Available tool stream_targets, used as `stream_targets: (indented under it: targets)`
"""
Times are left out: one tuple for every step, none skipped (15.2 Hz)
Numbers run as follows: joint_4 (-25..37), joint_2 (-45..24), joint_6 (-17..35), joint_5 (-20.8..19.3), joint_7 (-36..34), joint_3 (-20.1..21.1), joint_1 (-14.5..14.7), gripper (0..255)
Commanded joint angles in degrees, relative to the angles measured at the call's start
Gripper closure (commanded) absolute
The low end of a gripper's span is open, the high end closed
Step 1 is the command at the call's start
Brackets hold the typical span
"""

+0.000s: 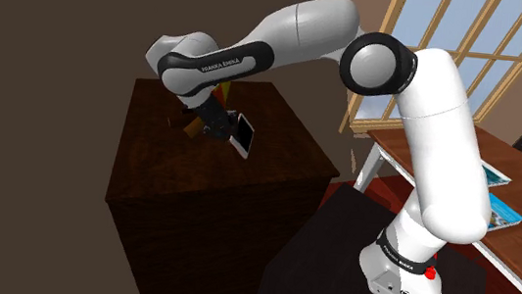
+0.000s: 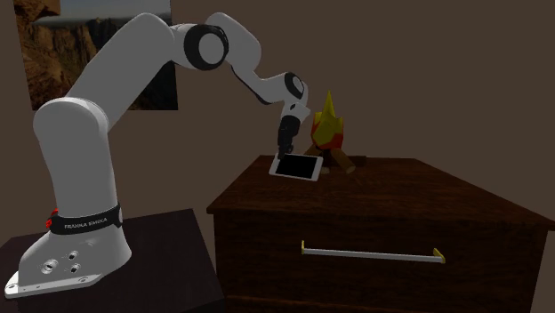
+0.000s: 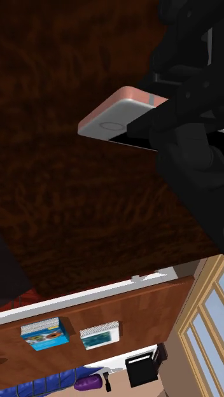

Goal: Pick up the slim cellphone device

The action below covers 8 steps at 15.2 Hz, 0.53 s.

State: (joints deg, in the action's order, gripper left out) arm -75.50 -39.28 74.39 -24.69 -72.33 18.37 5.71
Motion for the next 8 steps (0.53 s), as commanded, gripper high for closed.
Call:
stream_targets:
  targets:
    - [0.0, -0.1, 0.1, 0.0, 0.0, 0.0, 0.0, 255]
    - [-0.1, -0.1, 0.1, 0.0, 0.0, 0.0, 0.0, 255]
    - [-0.1, -0.1, 0.1, 0.0, 0.0, 0.0, 0.0, 255]
    - [-0.6, 0.1, 0.4, 0.1, -0.1, 0.0, -0.1, 255]
    - [-0.2, 0.4, -0.2, 0.1, 0.1, 0.1, -0.1, 255]
    - [0.2, 0.7, -0.8, 0.1, 0.3, 0.1, 0.0, 255]
    - [0.5, 0.9, -1.4, 0.2, 0.5, 0.1, 0.0, 255]
    - [0.9, 1.1, -2.0, 0.2, 0.6, 0.2, 0.1, 255]
